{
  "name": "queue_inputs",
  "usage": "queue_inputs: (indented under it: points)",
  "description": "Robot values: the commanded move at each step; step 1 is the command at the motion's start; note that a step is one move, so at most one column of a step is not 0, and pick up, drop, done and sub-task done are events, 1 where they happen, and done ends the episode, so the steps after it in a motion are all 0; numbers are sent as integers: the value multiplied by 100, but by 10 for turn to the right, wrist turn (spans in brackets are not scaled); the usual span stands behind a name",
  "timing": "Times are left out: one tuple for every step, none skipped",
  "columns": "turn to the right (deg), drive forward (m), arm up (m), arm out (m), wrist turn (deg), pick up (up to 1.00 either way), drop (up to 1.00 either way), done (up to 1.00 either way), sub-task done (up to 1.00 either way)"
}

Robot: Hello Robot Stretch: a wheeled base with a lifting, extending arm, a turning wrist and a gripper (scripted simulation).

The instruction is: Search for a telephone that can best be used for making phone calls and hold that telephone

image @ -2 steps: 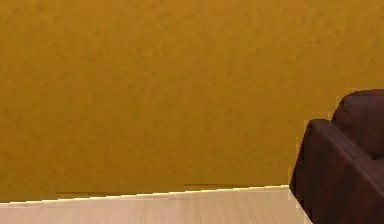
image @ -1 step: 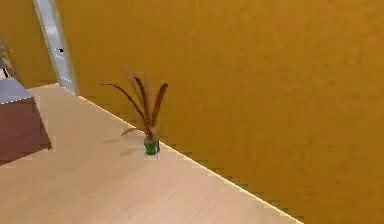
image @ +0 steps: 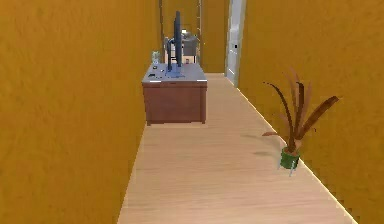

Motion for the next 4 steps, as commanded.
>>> queue_inputs:
  points:
    - [-60, 0, 0, 0, 0, 0, 0, 0, 0]
    - [0, 100, 0, 0, 0, 0, 0, 0, 0]
    - [0, 100, 0, 0, 0, 0, 0, 0, 0]
    - [-90, 0, 0, 0, 0, 0, 0, 0, 0]
